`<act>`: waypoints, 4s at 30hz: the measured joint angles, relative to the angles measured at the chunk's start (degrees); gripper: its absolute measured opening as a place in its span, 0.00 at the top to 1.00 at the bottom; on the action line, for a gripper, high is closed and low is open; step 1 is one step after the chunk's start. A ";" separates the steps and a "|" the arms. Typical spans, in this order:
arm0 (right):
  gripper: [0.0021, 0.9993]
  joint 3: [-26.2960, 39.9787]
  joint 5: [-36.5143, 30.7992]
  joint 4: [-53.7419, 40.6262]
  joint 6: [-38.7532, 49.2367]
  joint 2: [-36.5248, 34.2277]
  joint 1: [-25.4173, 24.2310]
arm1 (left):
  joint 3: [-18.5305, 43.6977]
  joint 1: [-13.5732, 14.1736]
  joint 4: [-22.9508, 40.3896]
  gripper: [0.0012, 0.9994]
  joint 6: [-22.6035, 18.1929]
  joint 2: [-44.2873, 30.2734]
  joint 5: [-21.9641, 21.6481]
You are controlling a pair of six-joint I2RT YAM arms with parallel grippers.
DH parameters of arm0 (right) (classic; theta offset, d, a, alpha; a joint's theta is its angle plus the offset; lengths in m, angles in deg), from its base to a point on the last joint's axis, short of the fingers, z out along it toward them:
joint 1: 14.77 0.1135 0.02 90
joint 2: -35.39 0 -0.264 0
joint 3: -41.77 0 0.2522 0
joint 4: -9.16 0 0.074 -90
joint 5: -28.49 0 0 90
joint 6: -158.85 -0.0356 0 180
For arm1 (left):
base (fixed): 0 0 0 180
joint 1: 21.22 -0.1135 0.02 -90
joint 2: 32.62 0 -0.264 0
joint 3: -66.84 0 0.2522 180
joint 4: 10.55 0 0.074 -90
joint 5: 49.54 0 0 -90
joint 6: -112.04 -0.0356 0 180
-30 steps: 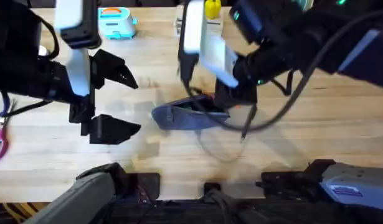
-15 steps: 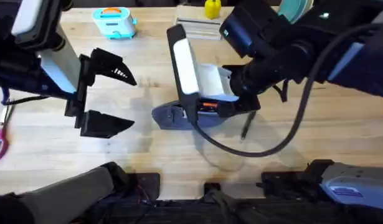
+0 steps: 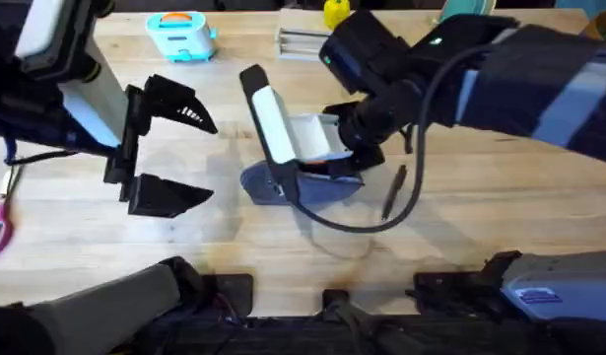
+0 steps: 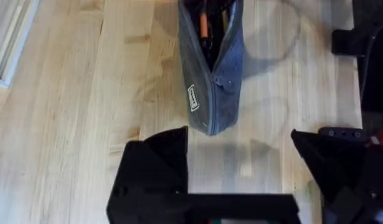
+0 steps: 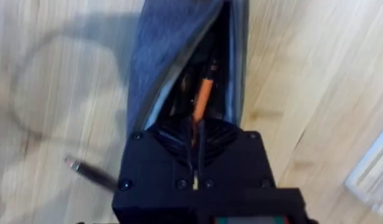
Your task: Unzip the bag, pick up the pens from the table one at a time and place them inside, then zip the bag closed.
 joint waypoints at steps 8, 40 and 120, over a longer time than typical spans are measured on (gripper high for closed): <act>0.97 0.00 3.63 6.29 -0.98 -3.96 3.50 | 0.00 0.00 0.02 0.01 -0.02 0.00 0.00; 0.00 0.27 5.01 1.60 -25.17 5.35 5.23 | 0.00 0.00 -1.27 0.01 -0.17 0.00 0.02; 0.66 -25.27 -22.48 4.34 -143.89 13.27 -8.25 | 0.00 0.00 -1.72 0.01 -0.20 -0.01 0.02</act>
